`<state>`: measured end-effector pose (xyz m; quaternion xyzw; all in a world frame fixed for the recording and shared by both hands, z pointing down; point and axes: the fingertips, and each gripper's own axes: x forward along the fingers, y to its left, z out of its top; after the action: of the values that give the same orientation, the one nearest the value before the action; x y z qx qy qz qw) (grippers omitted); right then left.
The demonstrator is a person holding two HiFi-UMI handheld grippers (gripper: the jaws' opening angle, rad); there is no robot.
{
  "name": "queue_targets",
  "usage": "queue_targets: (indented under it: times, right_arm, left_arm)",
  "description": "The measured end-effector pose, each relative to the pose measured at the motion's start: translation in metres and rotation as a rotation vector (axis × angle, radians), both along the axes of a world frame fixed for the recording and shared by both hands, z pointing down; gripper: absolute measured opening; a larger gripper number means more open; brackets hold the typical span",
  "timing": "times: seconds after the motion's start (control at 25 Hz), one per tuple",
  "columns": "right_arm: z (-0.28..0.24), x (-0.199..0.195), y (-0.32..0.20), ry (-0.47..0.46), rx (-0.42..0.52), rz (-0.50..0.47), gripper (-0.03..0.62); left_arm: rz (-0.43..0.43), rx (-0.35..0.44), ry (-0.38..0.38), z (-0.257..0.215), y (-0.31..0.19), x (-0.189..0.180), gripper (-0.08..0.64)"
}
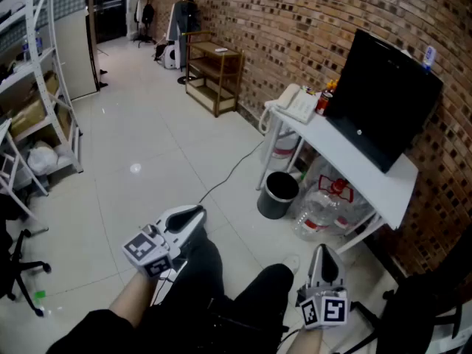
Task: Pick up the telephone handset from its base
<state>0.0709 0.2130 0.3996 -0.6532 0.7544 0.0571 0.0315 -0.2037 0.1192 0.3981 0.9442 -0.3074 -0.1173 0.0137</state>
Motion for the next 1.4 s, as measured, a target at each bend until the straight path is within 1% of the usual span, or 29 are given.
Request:
queue_targets:
  times: [0.16, 0.32, 0.48, 0.64, 0.96, 1.12, 1.2, 1.4]
  right_arm:
    - [-0.026, 0.005, -0.012, 0.014, 0.030, -0.003, 0.009]
    - [-0.036, 0.007, -0.023, 0.031, 0.024, 0.000, 0.009]
    - [-0.031, 0.008, -0.034, 0.027, -0.001, -0.005, 0.009]
    - [-0.015, 0.015, -0.057, 0.021, -0.038, -0.002, 0.009]
    - [0.010, 0.041, -0.138, -0.008, -0.081, -0.009, 0.009]
    - [0.017, 0.055, -0.173, -0.009, -0.096, -0.016, 0.009]
    - [0.012, 0.064, -0.189, -0.005, -0.091, -0.016, 0.009]
    - [-0.011, 0.086, -0.230, 0.008, -0.049, -0.009, 0.009]
  left_arm:
    - [0.014, 0.007, 0.034, -0.034, -0.010, -0.006, 0.046]
    - [-0.017, 0.036, 0.033, -0.050, -0.023, -0.011, 0.046]
    - [-0.034, 0.009, 0.037, -0.044, -0.035, -0.011, 0.046]
    - [-0.033, -0.021, 0.023, -0.026, -0.058, -0.002, 0.046]
    - [-0.033, -0.063, -0.006, 0.001, -0.135, 0.034, 0.046]
    - [-0.050, -0.080, -0.010, 0.010, -0.171, 0.045, 0.046]
    - [-0.064, -0.080, -0.009, 0.008, -0.189, 0.049, 0.046]
    - [-0.091, -0.046, -0.005, -0.009, -0.235, 0.064, 0.046]
